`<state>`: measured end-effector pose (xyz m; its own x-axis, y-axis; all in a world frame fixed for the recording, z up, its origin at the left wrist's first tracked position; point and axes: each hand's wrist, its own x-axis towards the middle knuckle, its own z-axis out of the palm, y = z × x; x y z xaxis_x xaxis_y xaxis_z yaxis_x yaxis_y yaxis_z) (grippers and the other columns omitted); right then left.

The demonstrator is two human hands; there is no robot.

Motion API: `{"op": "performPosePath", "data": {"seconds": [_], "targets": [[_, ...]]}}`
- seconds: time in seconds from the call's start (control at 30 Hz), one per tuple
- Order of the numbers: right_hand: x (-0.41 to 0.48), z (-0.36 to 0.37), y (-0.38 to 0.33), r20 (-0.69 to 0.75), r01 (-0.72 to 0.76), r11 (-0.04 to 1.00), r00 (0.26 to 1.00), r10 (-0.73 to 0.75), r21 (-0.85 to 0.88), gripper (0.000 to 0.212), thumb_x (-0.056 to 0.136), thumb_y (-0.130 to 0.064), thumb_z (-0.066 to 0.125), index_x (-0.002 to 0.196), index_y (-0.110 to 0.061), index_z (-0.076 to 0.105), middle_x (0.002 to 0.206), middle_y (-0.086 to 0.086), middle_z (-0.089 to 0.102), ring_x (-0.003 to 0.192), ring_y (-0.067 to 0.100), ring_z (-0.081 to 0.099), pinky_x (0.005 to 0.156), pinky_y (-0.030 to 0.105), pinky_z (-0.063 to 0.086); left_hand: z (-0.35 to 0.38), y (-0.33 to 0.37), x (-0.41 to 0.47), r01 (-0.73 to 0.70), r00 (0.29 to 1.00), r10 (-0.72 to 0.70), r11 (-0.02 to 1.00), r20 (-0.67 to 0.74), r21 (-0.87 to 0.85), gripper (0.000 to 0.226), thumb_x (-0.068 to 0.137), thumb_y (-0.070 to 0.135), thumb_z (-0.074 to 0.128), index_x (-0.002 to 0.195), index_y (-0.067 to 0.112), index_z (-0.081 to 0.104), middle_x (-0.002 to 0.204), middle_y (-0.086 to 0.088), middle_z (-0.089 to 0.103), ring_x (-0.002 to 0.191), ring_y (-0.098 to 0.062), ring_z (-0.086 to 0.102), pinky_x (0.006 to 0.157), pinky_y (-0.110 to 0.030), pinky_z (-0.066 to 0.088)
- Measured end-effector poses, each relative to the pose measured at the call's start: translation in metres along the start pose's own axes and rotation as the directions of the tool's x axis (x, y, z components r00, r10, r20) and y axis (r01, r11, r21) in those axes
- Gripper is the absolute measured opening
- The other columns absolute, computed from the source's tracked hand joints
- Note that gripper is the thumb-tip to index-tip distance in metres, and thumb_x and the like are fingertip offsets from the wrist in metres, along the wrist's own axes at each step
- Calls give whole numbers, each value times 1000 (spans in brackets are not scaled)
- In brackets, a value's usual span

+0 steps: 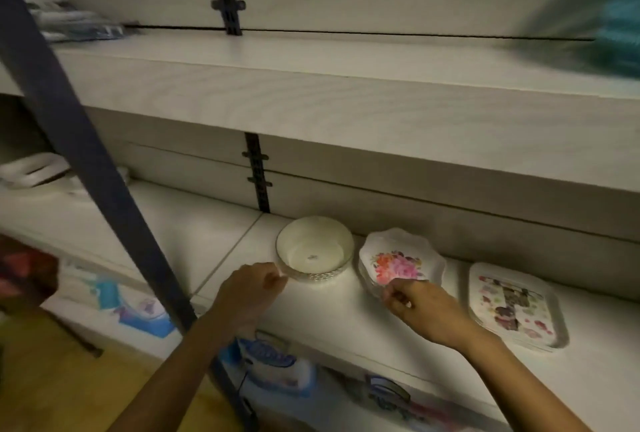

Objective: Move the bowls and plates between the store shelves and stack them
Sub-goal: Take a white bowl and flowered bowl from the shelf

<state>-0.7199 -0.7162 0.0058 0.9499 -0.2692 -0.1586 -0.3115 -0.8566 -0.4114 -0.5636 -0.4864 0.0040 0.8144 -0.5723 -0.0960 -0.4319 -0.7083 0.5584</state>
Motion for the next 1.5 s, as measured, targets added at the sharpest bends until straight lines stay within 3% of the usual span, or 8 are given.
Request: {"op": "performPosePath", "data": {"seconds": [0.17, 0.4, 0.67, 0.8, 0.93, 1.13, 1.33, 1.5], "targets": [[26, 14, -61, 42, 143, 990, 989, -143, 9, 28, 94, -37, 43, 106, -21, 62, 104, -2, 67, 94, 17, 62, 82, 34, 52, -36, -52, -34, 102, 992, -102, 995, -72, -5, 28, 92, 32, 49, 66, 22, 47, 78, -10, 63, 79, -27, 64, 80, -41, 52], [54, 45, -156, 80, 263, 965, 962, -262, -7, 25, 93, -38, 43, 103, -26, 63, 107, -5, 66, 96, 16, 61, 82, 34, 51, -87, -131, -72, 157, 979, -151, 987, -139, 30, 32, 95, 30, 44, 63, 33, 41, 65, 11, 50, 64, 1, 49, 59, -12, 35], [72, 100, -283, 73, 337, 938, 937, -343, 84, 21, 93, -37, 45, 107, -30, 59, 108, -7, 64, 97, 12, 59, 84, 32, 51, -162, -242, -119, 227, 960, -213, 972, -181, 63, 36, 92, 38, 43, 83, 7, 60, 85, -13, 67, 81, -25, 64, 75, -40, 52], [82, 124, -342, 49, 347, 933, 934, -353, 97, 22, 93, -36, 46, 105, -25, 60, 105, -3, 65, 95, 16, 61, 84, 37, 52, -193, -294, -139, 241, 959, -218, 964, -179, 116, 25, 93, 34, 45, 73, 22, 53, 78, -2, 64, 74, -17, 63, 70, -34, 53], [96, 141, -390, 40, 356, 931, 932, -360, 85, 24, 93, -36, 45, 109, -25, 60, 111, -4, 64, 100, 17, 61, 86, 38, 52, -222, -335, -150, 232, 962, -193, 950, -195, 207, 29, 94, 32, 43, 66, 32, 39, 65, 13, 46, 61, 0, 46, 57, -14, 36], [130, 155, -440, 39, 365, 931, 930, -365, 21, 27, 95, -34, 43, 116, -23, 57, 118, -4, 61, 103, 16, 58, 85, 30, 48, -256, -389, -145, 283, 947, -239, 937, -215, 204, 18, 94, 34, 44, 81, 25, 53, 80, 5, 58, 73, -10, 58, 61, -15, 39], [193, 170, -473, 50, 323, 946, 945, -323, 13, 29, 95, -38, 42, 118, -27, 55, 121, -6, 60, 105, 14, 58, 88, 32, 50, -288, -431, -113, 276, 945, -234, 945, -230, 175, 25, 95, 30, 43, 70, 33, 44, 73, 7, 56, 68, -8, 57, 62, -15, 41], [259, 173, -502, 27, 304, 953, 952, -304, -12, 31, 95, -37, 43, 121, -26, 54, 122, -6, 59, 106, 14, 57, 88, 30, 49, -321, -472, -58, 278, 938, -248, 956, -241, 99, 25, 94, 30, 46, 83, 12, 60, 74, -1, 63, 66, -14, 61, 62, -24, 50]]}}
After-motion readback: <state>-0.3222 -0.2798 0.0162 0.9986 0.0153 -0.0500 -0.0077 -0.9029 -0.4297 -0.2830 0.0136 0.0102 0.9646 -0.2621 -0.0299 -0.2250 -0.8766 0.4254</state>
